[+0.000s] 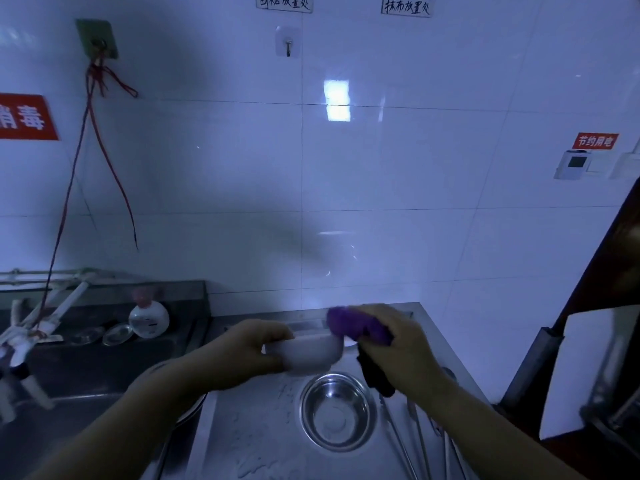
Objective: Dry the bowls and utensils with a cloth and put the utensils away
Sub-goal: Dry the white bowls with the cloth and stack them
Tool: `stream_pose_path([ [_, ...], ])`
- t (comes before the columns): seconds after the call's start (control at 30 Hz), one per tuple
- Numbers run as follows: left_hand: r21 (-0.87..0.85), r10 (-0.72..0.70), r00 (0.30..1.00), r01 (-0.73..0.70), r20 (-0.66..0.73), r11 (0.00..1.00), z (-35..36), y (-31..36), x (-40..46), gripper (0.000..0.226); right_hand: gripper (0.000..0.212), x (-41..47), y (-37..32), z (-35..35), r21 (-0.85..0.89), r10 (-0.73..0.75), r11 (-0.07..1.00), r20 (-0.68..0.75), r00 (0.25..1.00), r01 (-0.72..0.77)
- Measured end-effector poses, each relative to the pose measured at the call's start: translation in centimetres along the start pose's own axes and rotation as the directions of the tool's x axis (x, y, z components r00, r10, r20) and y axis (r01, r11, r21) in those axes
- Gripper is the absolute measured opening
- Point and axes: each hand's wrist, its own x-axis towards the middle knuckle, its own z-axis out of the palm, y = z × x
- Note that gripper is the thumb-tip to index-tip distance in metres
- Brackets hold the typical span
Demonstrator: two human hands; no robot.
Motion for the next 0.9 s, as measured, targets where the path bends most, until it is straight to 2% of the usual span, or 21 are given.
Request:
stream_pose_path([
  [0.07, -0.321, -0.084, 0.992, 0.050, -0.094, 0.946, 0.9, 0.4, -0.1, 0.009, 0.039, 0.5, 0.2, -0.5, 0.076, 0.108, 0.993, -0.174, 0.979, -0.096],
  [0.1, -0.463, -0.129, 0.984, 0.057, -0.126, 0.885, 1.5, 0.8, 0.0, 0.014, 0.031, 0.8, 0.0, -0.4, 0.115, 0.134, 0.987, -0.221, 0.966, -0.111],
  [0.17, -0.678, -0.166, 0.977, 0.035, -0.130, 0.735, 2.8, 1.6, 0.6, 0.026, 0.025, 1.2, -0.9, 0.5, 0.110, 0.098, 0.991, -0.246, 0.964, -0.072],
  [0.2, -0.732, -0.164, 0.978, 0.016, -0.132, 0.682, 3.3, 2.1, 1.0, 0.028, 0.032, 1.1, -1.4, 1.2, 0.056, 0.042, 0.998, -0.234, 0.971, -0.030],
  [0.27, -0.784, -0.183, 0.971, -0.009, -0.155, 0.621, 3.9, 2.9, 1.7, 0.026, 0.050, 0.9, -1.8, 2.5, 0.007, -0.033, 0.999, -0.177, 0.984, 0.035],
  [0.37, -0.821, -0.257, 0.949, -0.004, -0.183, 0.571, 3.8, 3.2, 2.5, 0.019, 0.060, 1.0, -1.8, 3.4, 0.051, -0.076, 0.995, -0.146, 0.986, 0.084],
  [0.43, -0.841, -0.260, 0.950, -0.005, -0.173, 0.541, 3.5, 3.5, 2.9, 0.022, 0.059, 0.7, -1.3, 3.9, 0.002, -0.168, 0.985, -0.148, 0.975, 0.170],
  [0.5, -0.857, -0.236, 0.953, -0.042, -0.188, 0.514, 3.4, 4.0, 3.1, 0.023, 0.055, 0.0, -0.9, 4.6, -0.117, -0.301, 0.950, -0.100, 0.948, 0.289],
  [0.57, -0.854, -0.237, 0.946, -0.071, -0.221, 0.516, 3.5, 4.4, 3.2, 0.038, 0.055, -0.3, -0.7, 5.2, -0.233, -0.407, 0.892, -0.046, 0.912, 0.386],
  [0.63, -0.841, -0.228, 0.946, -0.076, -0.230, 0.535, 3.7, 4.6, 3.1, 0.039, 0.049, 0.3, -0.8, 5.3, -0.277, -0.426, 0.877, -0.072, 0.902, 0.392],
  [0.7, -0.816, -0.193, 0.956, -0.073, -0.221, 0.574, 4.1, 4.6, 2.9, 0.026, 0.040, 1.8, -1.2, 4.8, -0.239, -0.321, 0.930, -0.159, 0.934, 0.279],
  [0.73, -0.807, -0.188, 0.958, -0.069, -0.219, 0.587, 4.3, 4.5, 2.8, 0.024, 0.037, 2.6, -1.5, 4.2, -0.163, -0.202, 0.972, -0.193, 0.960, 0.171],
  [0.8, -0.793, -0.193, 0.953, -0.071, -0.233, 0.605, 4.5, 4.2, 2.6, 0.027, 0.033, 3.9, -2.1, 2.9, 0.116, 0.090, 0.991, -0.154, 0.984, -0.072],
  [0.83, -0.784, -0.180, 0.954, -0.081, -0.240, 0.615, 4.5, 4.0, 2.4, 0.028, 0.034, 4.5, -2.1, 2.3, 0.273, 0.210, 0.945, -0.091, 0.973, -0.178],
  [0.9, -0.772, -0.133, 0.960, -0.111, -0.246, 0.626, 4.5, 3.9, 2.0, 0.026, 0.037, 5.1, -2.0, 1.3, 0.469, 0.397, 0.809, 0.008, 0.918, -0.354],
])
